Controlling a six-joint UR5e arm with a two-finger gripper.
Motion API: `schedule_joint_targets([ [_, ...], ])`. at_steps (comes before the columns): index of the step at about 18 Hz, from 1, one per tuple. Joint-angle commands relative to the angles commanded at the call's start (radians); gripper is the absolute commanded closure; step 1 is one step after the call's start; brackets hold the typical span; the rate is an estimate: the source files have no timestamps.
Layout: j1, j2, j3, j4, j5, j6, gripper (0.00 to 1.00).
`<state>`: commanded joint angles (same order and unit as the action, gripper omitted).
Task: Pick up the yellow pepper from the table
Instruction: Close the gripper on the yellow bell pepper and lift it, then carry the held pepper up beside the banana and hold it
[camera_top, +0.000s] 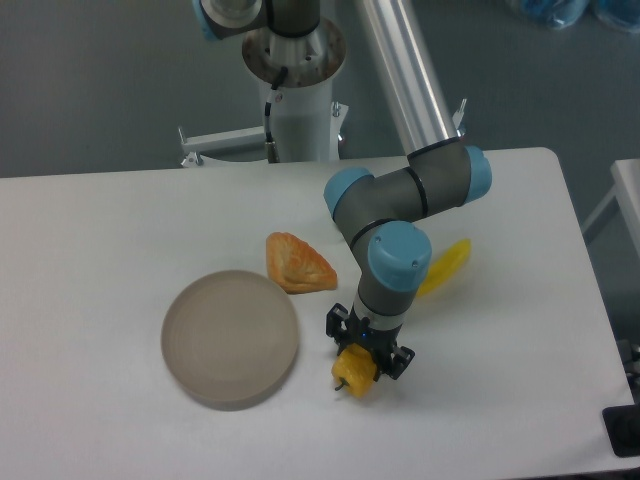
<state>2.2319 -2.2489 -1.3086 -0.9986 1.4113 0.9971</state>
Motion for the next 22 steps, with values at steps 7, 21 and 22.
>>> schedule_joint_targets([
  [7,0.081,0.086,0.113,-0.303,0.002,0.078,0.82],
  [21,0.189,0.144,0.14,-0.446,0.201,0.502,0.83],
  [22,0.189,0.144,0.143,-0.443,0.201,0.503,0.83],
])
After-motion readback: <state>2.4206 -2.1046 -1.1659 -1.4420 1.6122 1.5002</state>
